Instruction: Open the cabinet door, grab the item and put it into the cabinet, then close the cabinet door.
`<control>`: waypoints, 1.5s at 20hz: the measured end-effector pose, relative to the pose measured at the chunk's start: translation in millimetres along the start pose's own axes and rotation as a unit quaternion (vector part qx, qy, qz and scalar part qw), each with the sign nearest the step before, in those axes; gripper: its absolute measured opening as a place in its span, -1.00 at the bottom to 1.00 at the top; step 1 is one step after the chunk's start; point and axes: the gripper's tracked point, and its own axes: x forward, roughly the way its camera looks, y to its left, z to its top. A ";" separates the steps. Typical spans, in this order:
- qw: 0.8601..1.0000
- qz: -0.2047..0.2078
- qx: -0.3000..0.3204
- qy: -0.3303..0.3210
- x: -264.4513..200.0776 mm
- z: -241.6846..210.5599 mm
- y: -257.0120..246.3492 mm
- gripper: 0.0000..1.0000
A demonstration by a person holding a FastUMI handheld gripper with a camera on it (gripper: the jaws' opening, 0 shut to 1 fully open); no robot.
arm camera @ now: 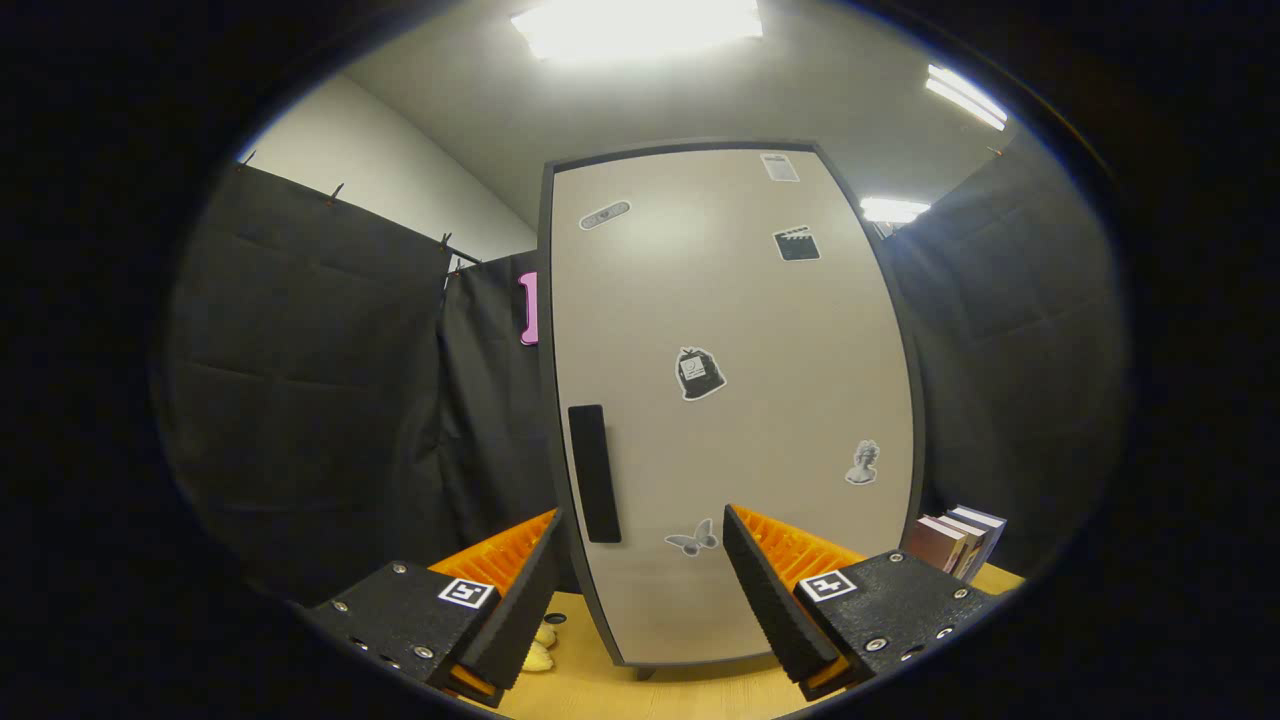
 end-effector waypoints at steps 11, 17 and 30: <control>0.999 0.012 -0.014 0.033 101.5 -20.8 36.2 0.52; 0.998 0.003 -0.010 0.059 118.2 -22.3 37.1 -0.24; 0.995 0.040 -0.027 0.085 50.2 -15.1 29.9 -0.62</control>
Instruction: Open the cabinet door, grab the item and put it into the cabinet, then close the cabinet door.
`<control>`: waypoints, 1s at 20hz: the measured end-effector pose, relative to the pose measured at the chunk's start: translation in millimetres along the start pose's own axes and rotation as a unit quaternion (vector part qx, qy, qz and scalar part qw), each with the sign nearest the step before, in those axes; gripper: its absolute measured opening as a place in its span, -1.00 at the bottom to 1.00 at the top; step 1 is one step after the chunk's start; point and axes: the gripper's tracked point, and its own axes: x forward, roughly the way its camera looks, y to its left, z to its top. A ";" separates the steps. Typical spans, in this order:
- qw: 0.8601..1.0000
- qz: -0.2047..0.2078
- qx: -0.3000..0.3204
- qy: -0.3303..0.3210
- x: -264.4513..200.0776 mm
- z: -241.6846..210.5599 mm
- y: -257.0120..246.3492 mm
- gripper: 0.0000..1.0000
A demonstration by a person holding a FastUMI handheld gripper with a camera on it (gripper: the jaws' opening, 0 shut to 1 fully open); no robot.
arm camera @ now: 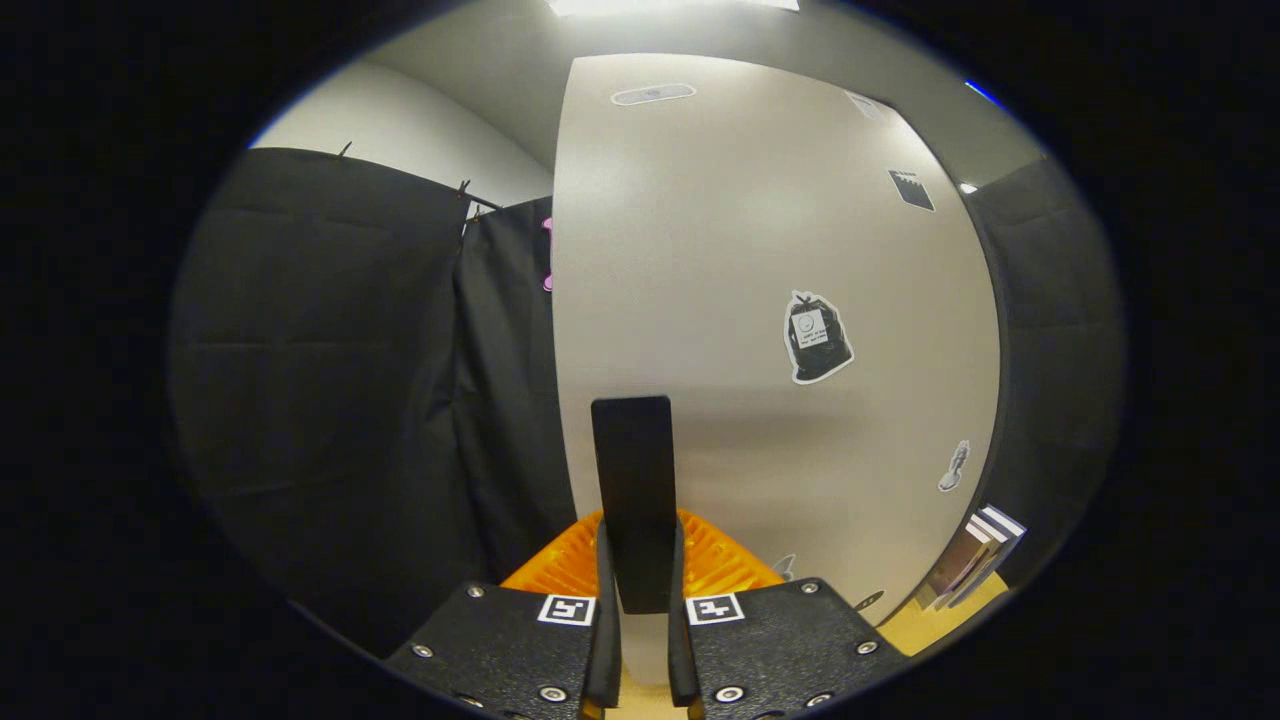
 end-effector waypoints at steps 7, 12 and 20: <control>1.000 0.017 -0.005 0.002 -43.1 -0.9 -7.4 -0.62; 1.000 0.017 -0.007 0.003 -71.9 3.0 -18.1 -0.62; 1.000 -0.002 -0.009 0.001 -122.3 6.4 -47.5 -0.63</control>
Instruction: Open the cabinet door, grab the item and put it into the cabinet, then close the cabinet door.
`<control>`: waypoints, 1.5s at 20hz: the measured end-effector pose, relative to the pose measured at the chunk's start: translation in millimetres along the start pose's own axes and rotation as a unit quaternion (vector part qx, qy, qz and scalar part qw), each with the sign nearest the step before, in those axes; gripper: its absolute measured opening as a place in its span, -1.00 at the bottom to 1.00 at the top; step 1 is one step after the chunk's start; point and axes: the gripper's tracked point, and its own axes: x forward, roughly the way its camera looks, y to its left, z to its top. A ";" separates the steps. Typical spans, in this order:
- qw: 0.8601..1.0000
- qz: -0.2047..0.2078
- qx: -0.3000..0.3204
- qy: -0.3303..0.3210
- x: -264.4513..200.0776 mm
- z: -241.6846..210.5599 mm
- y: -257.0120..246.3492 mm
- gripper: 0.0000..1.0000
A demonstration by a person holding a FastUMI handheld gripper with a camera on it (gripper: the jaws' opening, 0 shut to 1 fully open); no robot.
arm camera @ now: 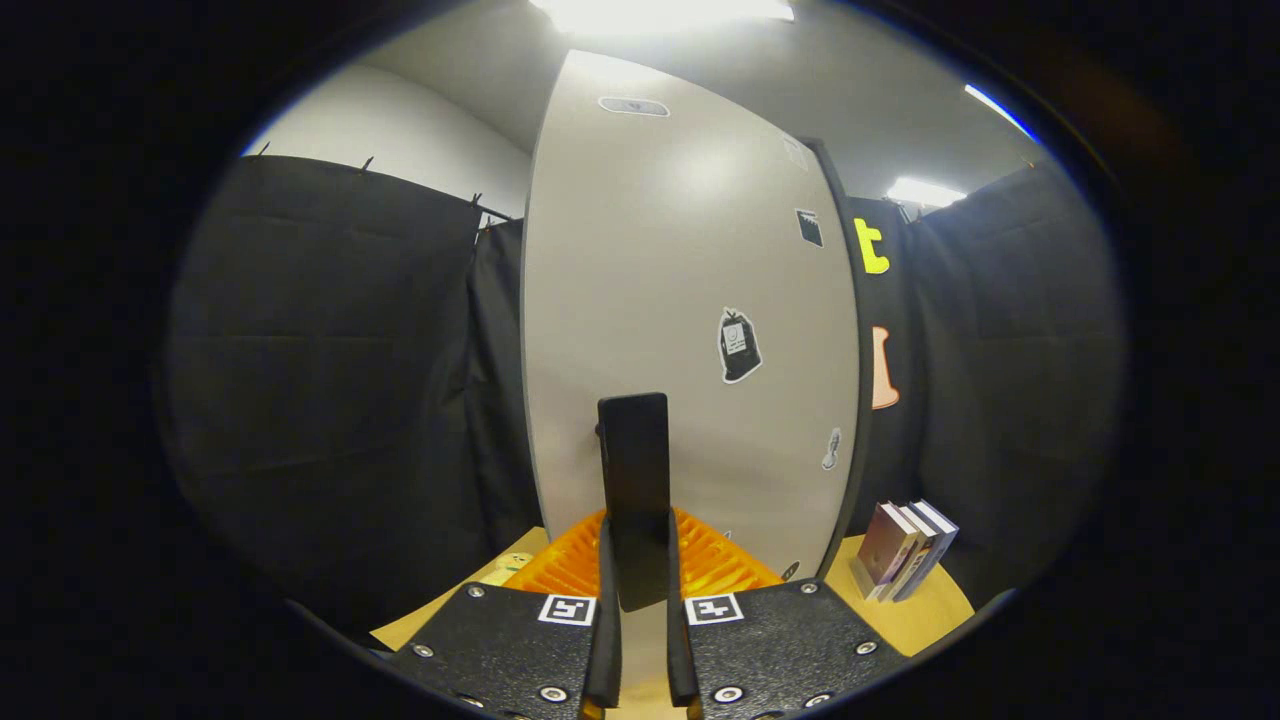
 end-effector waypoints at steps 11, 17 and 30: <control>0.999 -0.049 -0.008 -0.007 -31.7 2.2 -38.3 -0.67; 0.996 -0.091 -0.001 -0.004 -42.9 -5.8 -65.9 -0.67; 0.969 -0.244 -0.019 -0.030 -84.5 -3.3 -156.1 -0.82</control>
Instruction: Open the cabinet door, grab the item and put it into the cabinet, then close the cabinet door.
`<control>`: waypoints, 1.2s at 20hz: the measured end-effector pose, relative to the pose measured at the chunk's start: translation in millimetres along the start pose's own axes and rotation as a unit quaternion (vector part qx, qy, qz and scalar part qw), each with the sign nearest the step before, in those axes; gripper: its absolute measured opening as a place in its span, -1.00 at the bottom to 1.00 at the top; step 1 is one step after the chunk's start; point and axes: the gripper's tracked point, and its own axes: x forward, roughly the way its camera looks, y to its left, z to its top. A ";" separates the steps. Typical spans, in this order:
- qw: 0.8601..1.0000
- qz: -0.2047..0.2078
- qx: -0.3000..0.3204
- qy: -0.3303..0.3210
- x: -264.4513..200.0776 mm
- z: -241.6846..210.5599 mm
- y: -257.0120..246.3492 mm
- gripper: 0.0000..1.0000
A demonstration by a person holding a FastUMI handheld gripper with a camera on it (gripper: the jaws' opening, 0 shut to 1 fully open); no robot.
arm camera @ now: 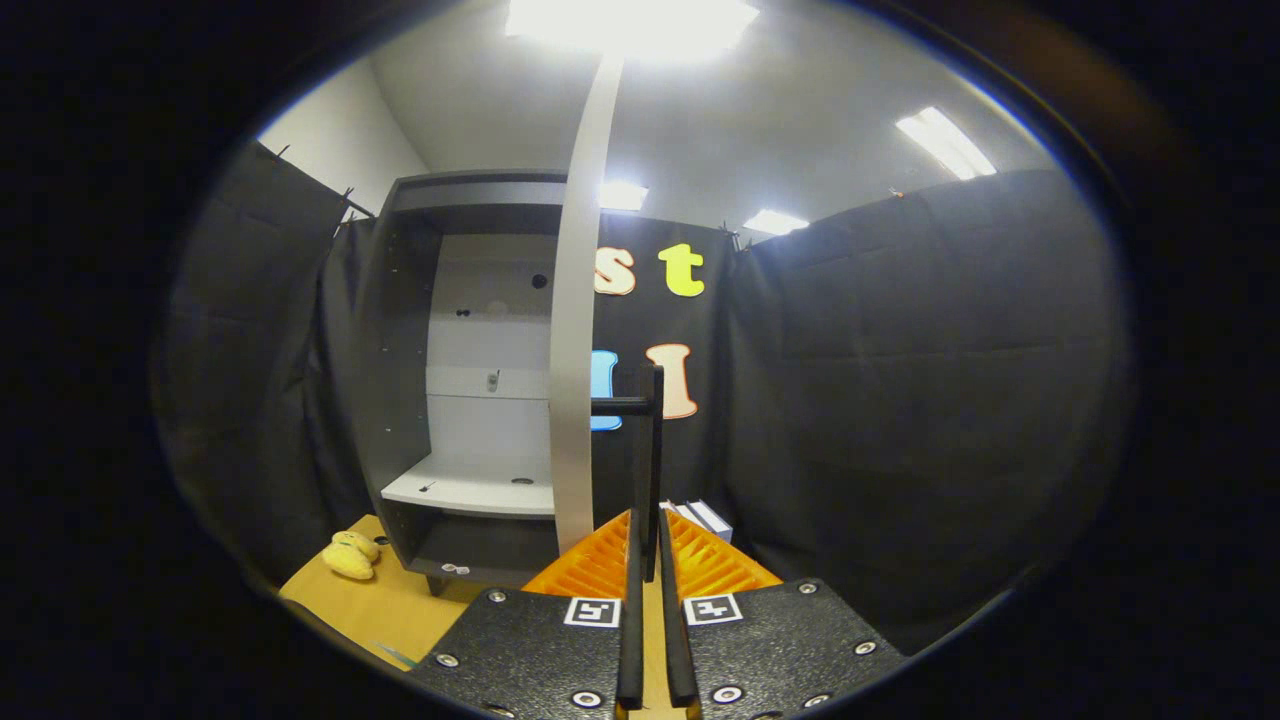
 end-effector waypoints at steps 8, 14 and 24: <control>0.997 0.042 0.040 -0.055 -27.0 21.9 26.7 -0.08; 0.992 0.099 0.037 -0.075 -49.7 5.8 108.1 0.88; 0.978 0.192 0.074 -0.022 -61.9 -87.0 232.2 0.88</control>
